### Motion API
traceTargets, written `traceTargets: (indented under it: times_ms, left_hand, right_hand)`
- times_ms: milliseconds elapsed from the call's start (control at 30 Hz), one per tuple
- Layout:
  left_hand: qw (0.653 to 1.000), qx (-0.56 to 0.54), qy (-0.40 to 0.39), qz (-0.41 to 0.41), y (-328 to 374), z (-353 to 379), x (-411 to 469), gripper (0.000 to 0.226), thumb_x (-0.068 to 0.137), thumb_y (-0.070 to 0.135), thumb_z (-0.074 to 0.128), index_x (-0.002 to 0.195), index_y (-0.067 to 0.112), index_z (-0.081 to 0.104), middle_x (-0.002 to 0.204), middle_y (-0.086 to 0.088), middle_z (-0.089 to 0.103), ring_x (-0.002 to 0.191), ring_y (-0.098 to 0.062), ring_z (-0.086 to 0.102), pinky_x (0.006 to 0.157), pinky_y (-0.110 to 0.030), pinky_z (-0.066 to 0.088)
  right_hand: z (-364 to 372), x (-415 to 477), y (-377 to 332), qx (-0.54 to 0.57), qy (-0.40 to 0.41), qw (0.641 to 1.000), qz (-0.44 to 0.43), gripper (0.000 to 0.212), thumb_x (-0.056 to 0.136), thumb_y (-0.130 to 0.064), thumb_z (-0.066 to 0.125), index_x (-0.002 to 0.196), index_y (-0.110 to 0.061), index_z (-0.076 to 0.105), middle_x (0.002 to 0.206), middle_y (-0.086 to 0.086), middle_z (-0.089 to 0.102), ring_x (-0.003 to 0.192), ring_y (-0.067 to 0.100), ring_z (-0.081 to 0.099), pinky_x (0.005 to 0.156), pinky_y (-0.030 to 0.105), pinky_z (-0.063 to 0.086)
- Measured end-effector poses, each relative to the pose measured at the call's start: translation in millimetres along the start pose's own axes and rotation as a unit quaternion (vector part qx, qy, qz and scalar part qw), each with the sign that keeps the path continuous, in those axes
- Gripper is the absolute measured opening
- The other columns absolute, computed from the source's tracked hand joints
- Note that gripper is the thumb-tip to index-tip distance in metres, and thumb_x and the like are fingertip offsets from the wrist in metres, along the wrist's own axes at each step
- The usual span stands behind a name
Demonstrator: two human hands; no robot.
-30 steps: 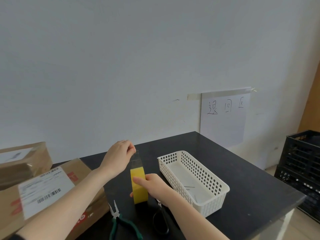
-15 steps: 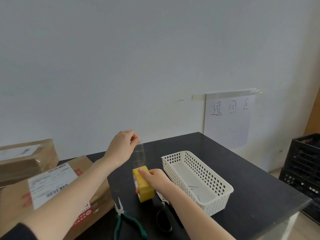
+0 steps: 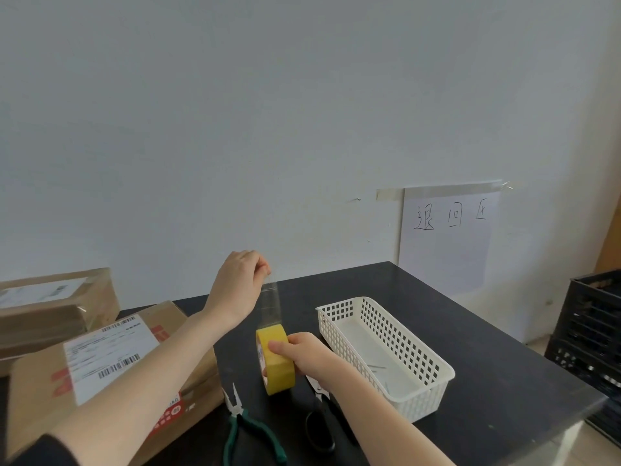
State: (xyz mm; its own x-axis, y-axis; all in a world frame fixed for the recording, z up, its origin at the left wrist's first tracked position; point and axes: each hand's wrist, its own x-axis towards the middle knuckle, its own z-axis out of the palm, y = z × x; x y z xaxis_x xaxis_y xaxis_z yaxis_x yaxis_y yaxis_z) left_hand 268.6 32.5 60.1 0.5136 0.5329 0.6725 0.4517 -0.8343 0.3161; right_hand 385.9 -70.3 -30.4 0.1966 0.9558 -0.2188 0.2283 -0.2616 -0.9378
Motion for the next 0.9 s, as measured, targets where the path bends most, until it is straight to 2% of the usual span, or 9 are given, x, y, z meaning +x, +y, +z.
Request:
traceTargets:
  times_ms: [167,267,433,533,600,667,733,800,900]
  left_hand:
    - [1.000,0.004,-0.019,0.010,0.6,-4.4,2.9,0.014,0.096,0.018,0.050,0.088,0.014,0.060,0.091,0.005,0.060,0.090,-0.011,0.050,0.076,-0.020,0.039]
    - [0.998,-0.006,-0.056,0.000,-0.6,-10.7,5.5,0.014,0.096,0.018,0.048,0.088,0.015,0.059,0.092,0.004,0.061,0.090,-0.012,0.052,0.076,-0.023,0.041]
    - [0.998,-0.007,-0.070,-0.001,-1.3,-17.9,2.4,0.013,0.097,0.017,0.048,0.090,0.013,0.059,0.095,0.002,0.061,0.091,-0.013,0.053,0.078,-0.025,0.045]
    - [0.997,-0.016,-0.078,-0.002,0.9,-19.2,-0.4,0.014,0.096,0.019,0.050,0.093,0.011,0.060,0.096,0.001,0.062,0.091,-0.014,0.054,0.081,-0.029,0.048]
    - [0.997,-0.022,-0.079,-0.002,4.3,-20.4,-1.5,0.014,0.096,0.021,0.051,0.094,0.011,0.061,0.096,0.001,0.061,0.091,-0.014,0.054,0.081,-0.028,0.048]
    - [0.997,-0.027,-0.078,-0.002,8.1,-21.5,-2.8,0.012,0.095,0.021,0.052,0.094,0.012,0.061,0.096,0.002,0.061,0.090,-0.013,0.055,0.078,-0.025,0.047]
    - [0.996,-0.026,-0.081,-0.001,10.6,-22.0,-4.8,0.007,0.093,0.020,0.055,0.093,0.016,0.060,0.097,0.003,0.061,0.090,-0.012,0.055,0.075,-0.020,0.043]
    - [0.996,-0.023,-0.082,0.003,12.0,-22.0,-7.1,0.003,0.091,0.020,0.057,0.091,0.018,0.060,0.096,0.003,0.060,0.090,-0.011,0.055,0.074,-0.019,0.042]
    - [0.996,-0.021,-0.080,0.015,13.4,-23.3,-9.6,0.004,0.091,0.018,0.057,0.091,0.018,0.061,0.094,0.005,0.060,0.089,-0.009,0.053,0.077,-0.021,0.045]
  right_hand:
    - [11.4,6.4,-6.5,-0.055,0.060,0.997,0.010,0.055,0.089,-0.052,0.057,0.121,-0.007,0.060,0.107,0.002,0.069,0.100,0.017,0.065,0.092,0.034,0.051]
    - [9.0,5.9,-4.7,-0.103,0.063,0.993,-0.001,0.038,0.090,-0.054,0.055,0.095,-0.016,0.055,0.092,0.003,0.056,0.086,0.016,0.055,0.075,0.030,0.043]
    - [-1.4,-3.7,-11.2,-0.216,0.031,0.976,-0.007,0.032,0.089,-0.057,0.056,0.097,-0.025,0.057,0.088,-0.009,0.050,0.077,0.009,0.049,0.064,0.022,0.037]
    - [-13.5,-16.3,-22.4,-0.310,-0.001,0.951,-0.003,0.050,0.086,-0.035,0.068,0.127,-0.010,0.056,0.111,0.002,0.060,0.094,0.017,0.059,0.078,0.029,0.049]
    - [-15.0,-21.7,-28.4,-0.386,0.006,0.922,0.014,0.049,0.084,-0.022,0.069,0.129,-0.006,0.057,0.120,0.009,0.063,0.106,0.025,0.062,0.089,0.034,0.053]
    - [-12.1,-27.2,-33.3,-0.446,0.017,0.894,0.042,0.032,0.085,-0.016,0.067,0.114,-0.002,0.064,0.114,0.015,0.068,0.094,0.028,0.066,0.085,0.035,0.055]
    - [-7.2,-37.0,-36.1,-0.484,0.021,0.872,0.075,0.014,0.088,-0.015,0.063,0.081,-0.003,0.059,0.106,0.020,0.070,0.078,0.029,0.066,0.080,0.035,0.057]
    - [-2.1,-45.3,-35.0,-0.508,0.013,0.854,0.108,0.030,0.090,-0.017,0.063,0.069,-0.007,0.045,0.103,0.018,0.068,0.075,0.028,0.062,0.075,0.034,0.055]
    - [2.4,-44.5,-22.2,-0.529,-0.006,0.834,0.155,0.035,0.088,-0.030,0.068,0.104,0.000,0.059,0.102,0.014,0.062,0.085,0.028,0.062,0.074,0.036,0.052]
